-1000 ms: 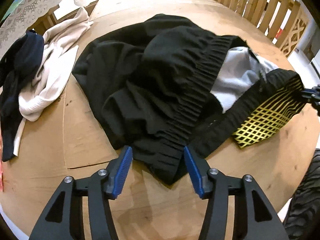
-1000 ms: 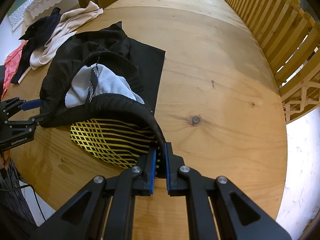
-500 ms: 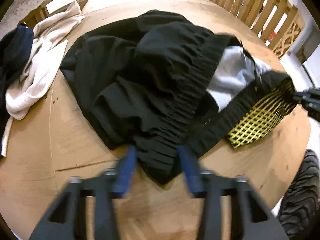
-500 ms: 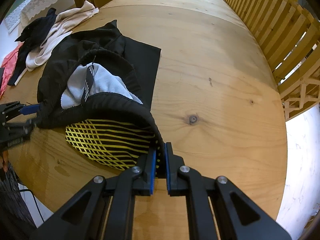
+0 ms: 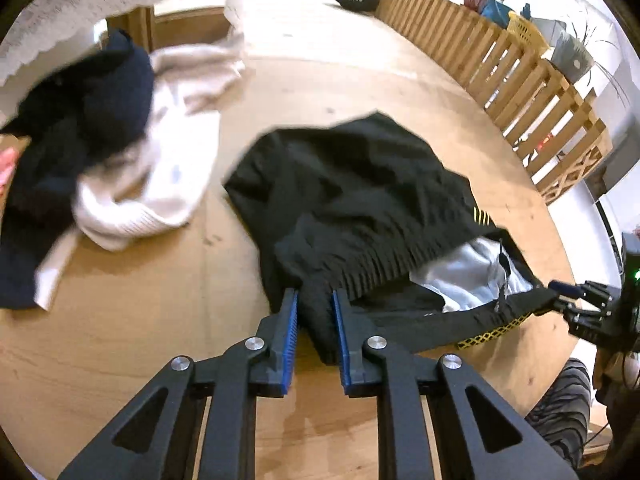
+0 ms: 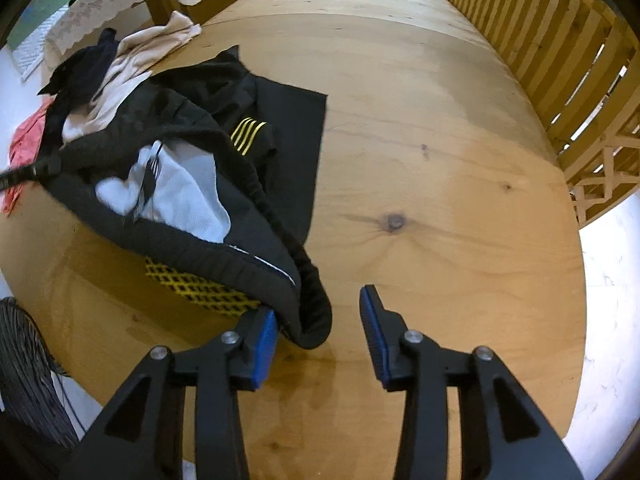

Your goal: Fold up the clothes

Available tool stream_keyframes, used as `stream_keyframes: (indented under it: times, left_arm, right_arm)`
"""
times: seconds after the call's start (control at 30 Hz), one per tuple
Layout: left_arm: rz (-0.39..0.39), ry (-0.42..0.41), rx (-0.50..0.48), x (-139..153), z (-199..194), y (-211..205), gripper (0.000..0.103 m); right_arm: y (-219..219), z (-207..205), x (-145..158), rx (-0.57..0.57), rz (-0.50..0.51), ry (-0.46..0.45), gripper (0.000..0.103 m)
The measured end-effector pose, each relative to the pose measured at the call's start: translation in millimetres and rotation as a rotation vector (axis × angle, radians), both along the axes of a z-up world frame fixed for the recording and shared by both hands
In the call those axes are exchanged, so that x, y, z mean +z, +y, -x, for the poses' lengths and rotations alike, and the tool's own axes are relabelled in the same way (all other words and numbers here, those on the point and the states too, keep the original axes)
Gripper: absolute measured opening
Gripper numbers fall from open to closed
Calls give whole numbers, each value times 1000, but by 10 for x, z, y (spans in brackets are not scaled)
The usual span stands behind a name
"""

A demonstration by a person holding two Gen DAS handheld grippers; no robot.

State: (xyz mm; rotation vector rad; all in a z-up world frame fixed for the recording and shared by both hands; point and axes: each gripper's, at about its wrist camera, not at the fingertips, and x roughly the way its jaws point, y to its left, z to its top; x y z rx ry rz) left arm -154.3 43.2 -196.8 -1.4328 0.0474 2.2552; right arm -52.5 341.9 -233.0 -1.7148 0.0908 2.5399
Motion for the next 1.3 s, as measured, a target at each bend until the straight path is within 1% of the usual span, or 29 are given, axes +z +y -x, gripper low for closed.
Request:
stream_keyframes:
  times: [0.07,0.1,0.17,0.2,0.23,0.27,0.4,0.53,0.67,0.73,0.8,0.87,0.9,0.97,1.0,1.03,1.1,1.2,1.3]
  left_arm:
    - [18,23,-2,42,86,14,16]
    - [28,31,-3,31,200,-8,16]
    - [38,41,9,76,261,-67,16]
    - [41,48,20,97,295,-86,15]
    - [53,61,32,142,302,-117,8]
    - [71,76,44,193,304,-156,6]
    - [92,83,59,254,338,-294,6]
    - [104,48,-8,141,268,-158,6]
    - [89,-27,-79,-72,129,47,8]
    - [98,-59,-107,-208,68,153,8]
    - [112,-80,-118,-325,37,216,8]
    - [103,-103,-101,-383,1,201,9]
    - [97,-116,-91,-411,-20,188,10]
    - [94,-134,-72,-468,-65,170,16]
    - [111,-130,-68,-500,-92,173,20]
    - [126,-129,-65,-532,-108,184,22]
    - [151,-134,-61,-594,-114,220,23]
    - [153,-131,-44,-626,-67,259,33]
    - [148,-124,-25,-645,-7,294,32]
  right_arm:
    - [-57,-20,-28,20,-10,-6,41]
    - [-70,-28,-46,27,-9,-11,41]
    - [-66,-81,-40,27,7,-10,41]
    - [-53,-117,-28,24,21,-5,42]
    - [-31,-158,-11,17,42,1,44]
    - [-10,-195,4,11,62,7,45]
    - [-38,-212,-55,46,42,-2,46]
    - [-48,-149,-165,65,50,-18,46]
    - [-164,-11,-251,119,22,-28,46]
    - [-235,32,-276,147,-12,-22,46]
    - [-241,55,-303,151,-16,-23,46]
    - [-215,61,-326,141,-10,-25,46]
    - [-202,64,-337,136,-7,-25,46]
    - [-177,71,-360,127,0,-27,46]
    - [-164,74,-371,122,3,-28,46]
    - [-151,76,-382,117,6,-28,46]
    - [-134,73,-398,108,18,-27,46]
    - [-153,81,-390,109,12,-18,46]
    - [-155,112,-371,97,24,-7,46]
